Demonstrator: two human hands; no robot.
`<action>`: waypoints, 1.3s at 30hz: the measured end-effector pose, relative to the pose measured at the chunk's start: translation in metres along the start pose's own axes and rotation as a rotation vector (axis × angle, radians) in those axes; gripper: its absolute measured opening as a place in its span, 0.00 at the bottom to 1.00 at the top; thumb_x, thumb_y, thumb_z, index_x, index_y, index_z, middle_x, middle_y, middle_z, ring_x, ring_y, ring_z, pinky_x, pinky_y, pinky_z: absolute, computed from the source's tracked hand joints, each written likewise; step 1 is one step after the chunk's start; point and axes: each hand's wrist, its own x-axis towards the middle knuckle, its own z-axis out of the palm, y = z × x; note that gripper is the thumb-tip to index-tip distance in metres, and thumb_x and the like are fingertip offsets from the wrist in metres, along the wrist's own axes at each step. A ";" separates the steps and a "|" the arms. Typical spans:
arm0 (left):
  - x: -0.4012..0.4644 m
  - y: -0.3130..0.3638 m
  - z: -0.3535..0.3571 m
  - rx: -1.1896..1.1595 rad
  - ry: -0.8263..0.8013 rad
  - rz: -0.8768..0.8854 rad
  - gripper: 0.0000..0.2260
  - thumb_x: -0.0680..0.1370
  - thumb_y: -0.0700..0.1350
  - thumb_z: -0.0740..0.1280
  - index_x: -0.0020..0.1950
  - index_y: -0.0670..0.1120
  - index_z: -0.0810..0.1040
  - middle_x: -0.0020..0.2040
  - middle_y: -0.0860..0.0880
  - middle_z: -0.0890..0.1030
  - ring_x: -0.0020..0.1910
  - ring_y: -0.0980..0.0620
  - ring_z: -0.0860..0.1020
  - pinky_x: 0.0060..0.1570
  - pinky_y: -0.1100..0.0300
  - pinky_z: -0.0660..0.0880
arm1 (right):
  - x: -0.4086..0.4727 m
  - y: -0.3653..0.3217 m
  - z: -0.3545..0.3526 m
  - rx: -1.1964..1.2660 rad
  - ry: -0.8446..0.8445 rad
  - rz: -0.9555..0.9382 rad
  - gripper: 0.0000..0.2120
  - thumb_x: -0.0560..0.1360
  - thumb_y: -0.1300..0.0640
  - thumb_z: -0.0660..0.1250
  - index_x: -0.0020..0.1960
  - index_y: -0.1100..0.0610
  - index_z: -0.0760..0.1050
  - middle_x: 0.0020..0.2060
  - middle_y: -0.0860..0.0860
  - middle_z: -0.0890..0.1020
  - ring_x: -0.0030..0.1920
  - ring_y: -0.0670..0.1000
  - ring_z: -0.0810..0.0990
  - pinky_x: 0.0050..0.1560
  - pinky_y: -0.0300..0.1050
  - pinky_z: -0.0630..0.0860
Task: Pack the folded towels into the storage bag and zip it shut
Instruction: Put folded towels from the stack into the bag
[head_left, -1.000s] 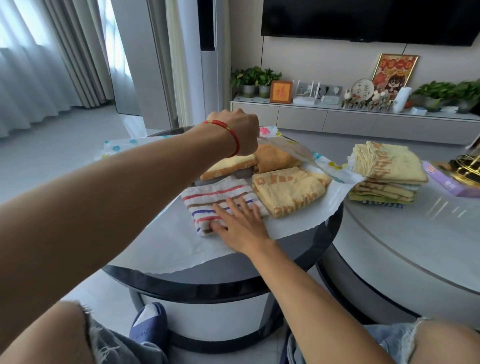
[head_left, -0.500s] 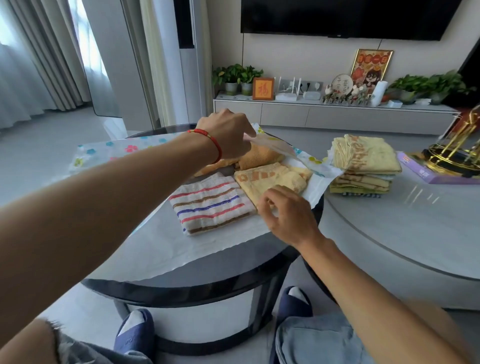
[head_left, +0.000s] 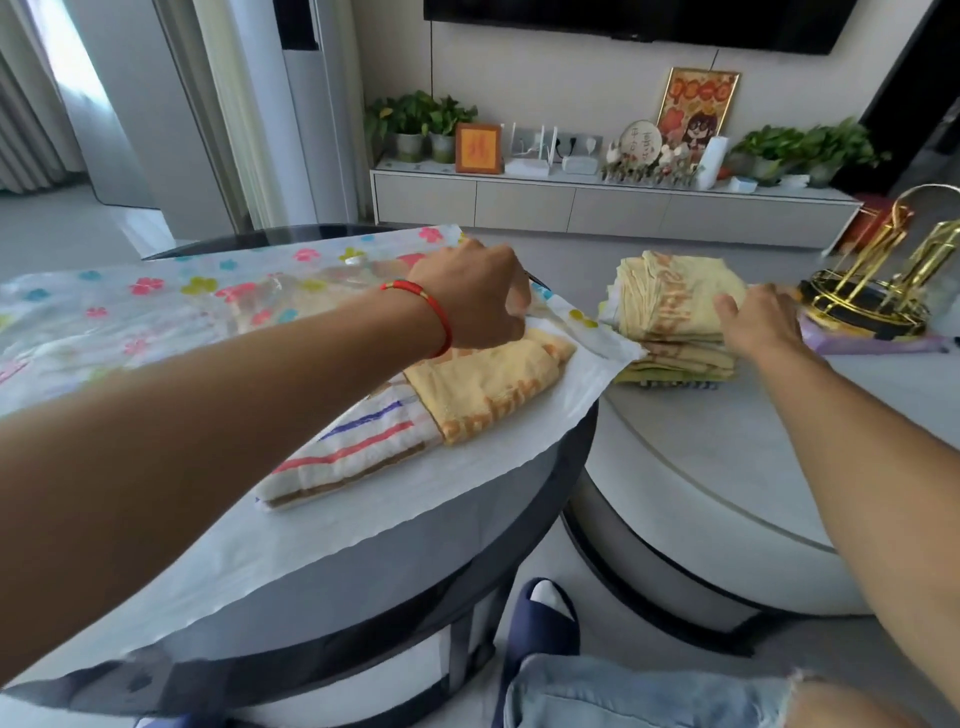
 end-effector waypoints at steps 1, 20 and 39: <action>0.002 -0.001 0.002 -0.038 -0.020 -0.007 0.13 0.73 0.50 0.71 0.58 0.54 0.83 0.57 0.49 0.83 0.55 0.46 0.80 0.55 0.51 0.78 | 0.010 -0.001 0.003 0.019 -0.016 0.044 0.31 0.84 0.47 0.61 0.74 0.71 0.63 0.71 0.71 0.70 0.71 0.70 0.69 0.67 0.60 0.70; -0.055 -0.036 -0.011 0.305 -0.238 -0.042 0.24 0.74 0.39 0.67 0.71 0.46 0.70 0.59 0.44 0.76 0.58 0.42 0.76 0.52 0.51 0.77 | -0.075 -0.004 -0.109 1.306 -0.493 0.114 0.17 0.79 0.56 0.60 0.66 0.56 0.77 0.62 0.58 0.85 0.60 0.59 0.85 0.58 0.57 0.80; -0.174 -0.116 -0.111 0.412 -0.248 -0.498 0.08 0.80 0.40 0.59 0.41 0.42 0.70 0.38 0.46 0.71 0.28 0.49 0.72 0.25 0.62 0.67 | -0.393 -0.229 0.048 1.845 -1.359 0.211 0.20 0.76 0.59 0.66 0.67 0.62 0.80 0.63 0.63 0.83 0.60 0.61 0.85 0.55 0.55 0.83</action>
